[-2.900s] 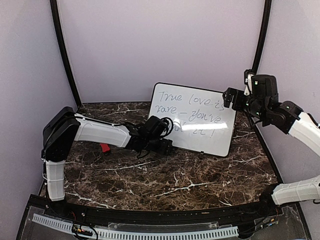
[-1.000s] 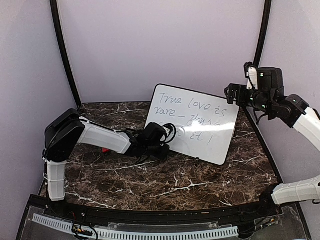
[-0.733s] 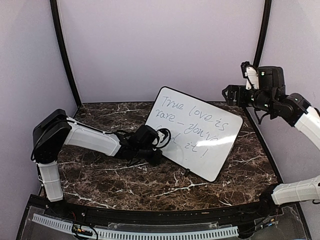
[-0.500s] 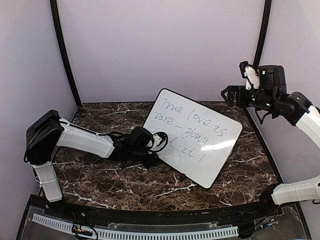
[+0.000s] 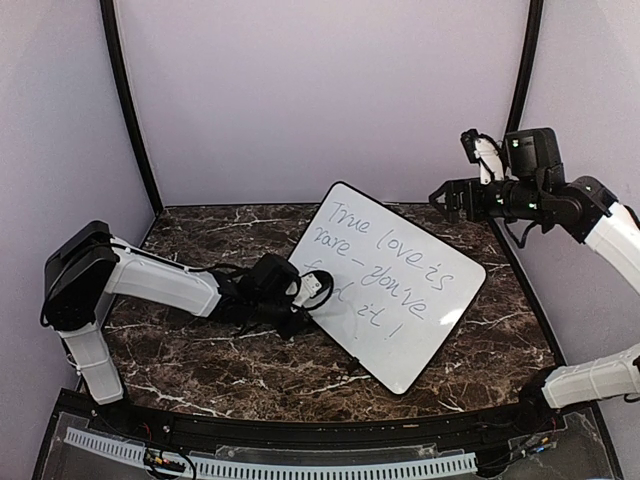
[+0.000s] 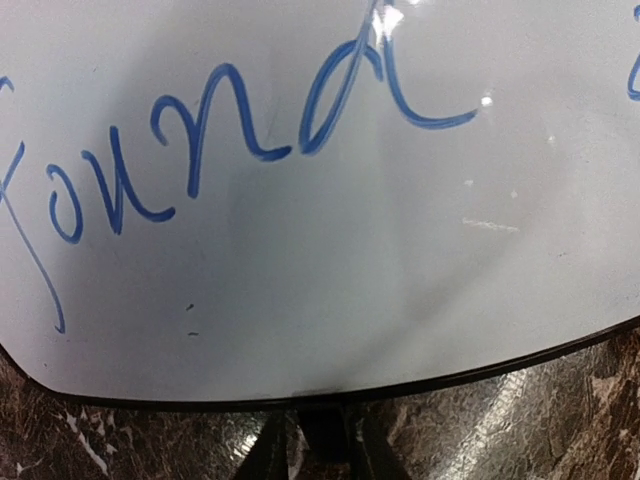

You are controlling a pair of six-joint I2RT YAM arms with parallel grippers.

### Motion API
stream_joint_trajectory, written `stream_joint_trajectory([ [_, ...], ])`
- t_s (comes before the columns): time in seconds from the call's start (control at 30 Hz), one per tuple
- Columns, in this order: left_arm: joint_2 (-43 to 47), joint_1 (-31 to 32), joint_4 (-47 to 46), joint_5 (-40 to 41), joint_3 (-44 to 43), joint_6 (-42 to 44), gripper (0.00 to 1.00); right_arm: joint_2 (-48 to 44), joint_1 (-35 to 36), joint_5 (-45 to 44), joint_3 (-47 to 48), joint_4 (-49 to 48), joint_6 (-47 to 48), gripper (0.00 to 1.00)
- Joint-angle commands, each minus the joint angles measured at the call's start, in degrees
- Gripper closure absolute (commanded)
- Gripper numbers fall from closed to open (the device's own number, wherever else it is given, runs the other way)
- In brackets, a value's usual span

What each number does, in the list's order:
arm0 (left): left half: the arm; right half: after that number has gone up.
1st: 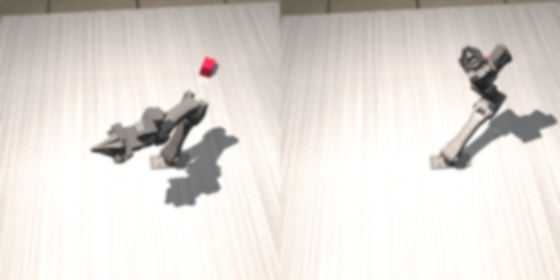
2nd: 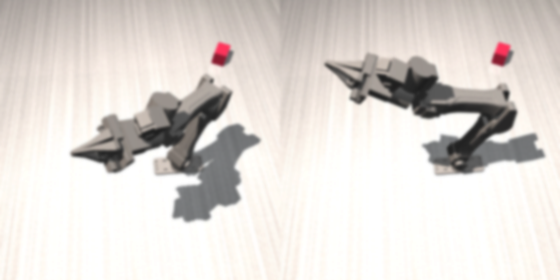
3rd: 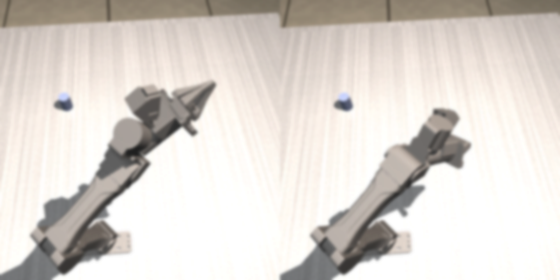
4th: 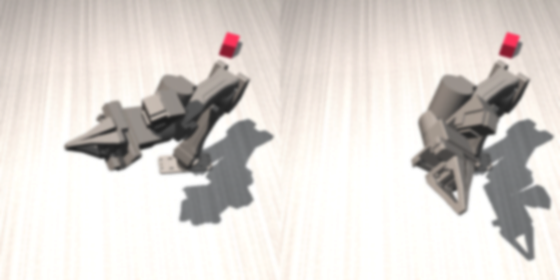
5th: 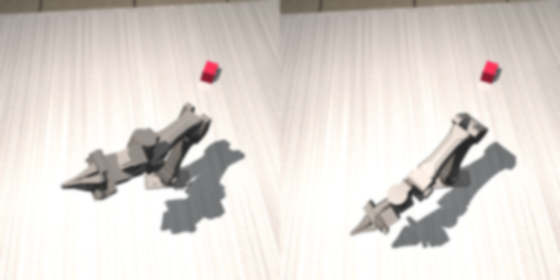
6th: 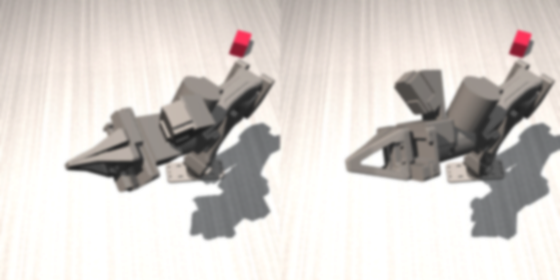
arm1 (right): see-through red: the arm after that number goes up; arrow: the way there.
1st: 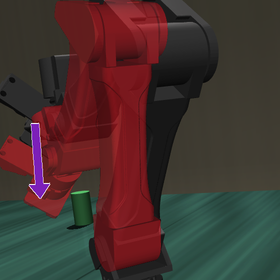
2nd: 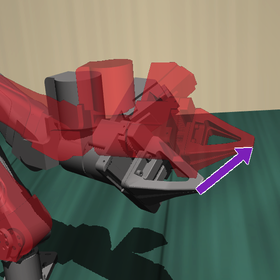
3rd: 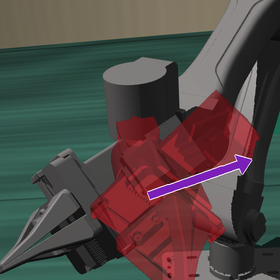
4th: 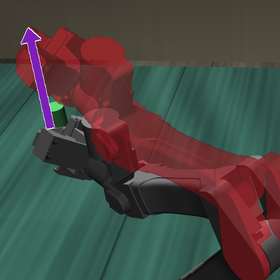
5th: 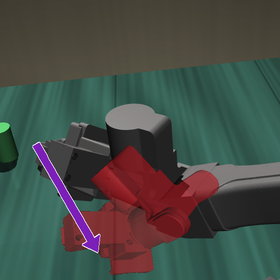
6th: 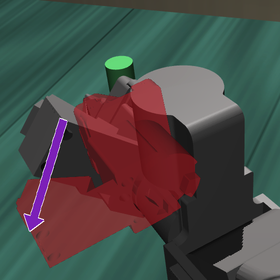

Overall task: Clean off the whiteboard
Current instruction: Move the whiteboard to the center of the board, then pick up the whiteboard eraser from the center of the board.

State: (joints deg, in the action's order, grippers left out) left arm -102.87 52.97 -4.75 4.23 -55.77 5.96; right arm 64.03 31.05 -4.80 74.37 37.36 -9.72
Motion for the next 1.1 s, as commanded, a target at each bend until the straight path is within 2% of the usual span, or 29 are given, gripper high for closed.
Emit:
stream_joint_trajectory([
  [0.0,4.79,-0.84,1.4,1.03,-0.1,4.43,0.76,0.74,-0.22,6.33,2.09,0.9,-0.14,0.01],
  [0.07,5.81,-0.98,1.64,1.75,-0.5,4.73,0.68,0.5,-0.24,7.08,1.98,0.89,-0.44,0.01],
  [0.1,6.26,-1.1,1.62,1.94,-0.51,4.71,0.58,0.4,-0.24,7.2,1.86,0.87,-0.55,0.01],
  [0.2,8.63,-1.24,1.7,2.3,-0.23,4.3,0.37,0.16,-0.24,7.27,1.45,0.82,-0.89,0.01],
  [0.23,9.92,-1.27,1.55,2.92,-0.05,3.82,0.27,0.01,-0.24,7.11,1.4,0.69,-1.05,0.01],
  [0.4,14.34,-4.12,1.69,7.66,1.35,-1.82,0.03,-1.47,-0.23,6.02,1.46,-0.55,-1.62,0.01],
  [0.5,14.49,-6.64,6.93,12.59,-0.66,-9.78,0.01,-1.88,-0.26,5.33,1.67,-1.0,-1.08,0.01],
  [0.53,14.25,-7.64,8.57,16.45,-2.35,-11.52,0.01,-1.83,-0.24,5.03,1.66,-1.11,-0.92,0.01],
  [0.67,10.97,-11.2,22.82,26.3,-9.36,-25.78,0.01,-1.46,-0.22,3.59,1.56,-1.19,-0.5,0.01],
  [0.73,8.41,-13.2,31.17,28.45,-13.06,-36.69,0.01,-1.45,-0.22,4.01,1.42,-1.52,-0.44,0.02],
  [0.83,5.47,-14.84,40.15,31.39,-16.29,-45.15,0.01,-1.21,-0.21,4.57,1.39,-1.68,-0.39,0.01],
  [1.07,2.35,-18.74,48.94,32.77,-16.5,-63.41,0.01,-1.2,-0.27,4.53,0.66,-1.9,-0.3,0.01],
])
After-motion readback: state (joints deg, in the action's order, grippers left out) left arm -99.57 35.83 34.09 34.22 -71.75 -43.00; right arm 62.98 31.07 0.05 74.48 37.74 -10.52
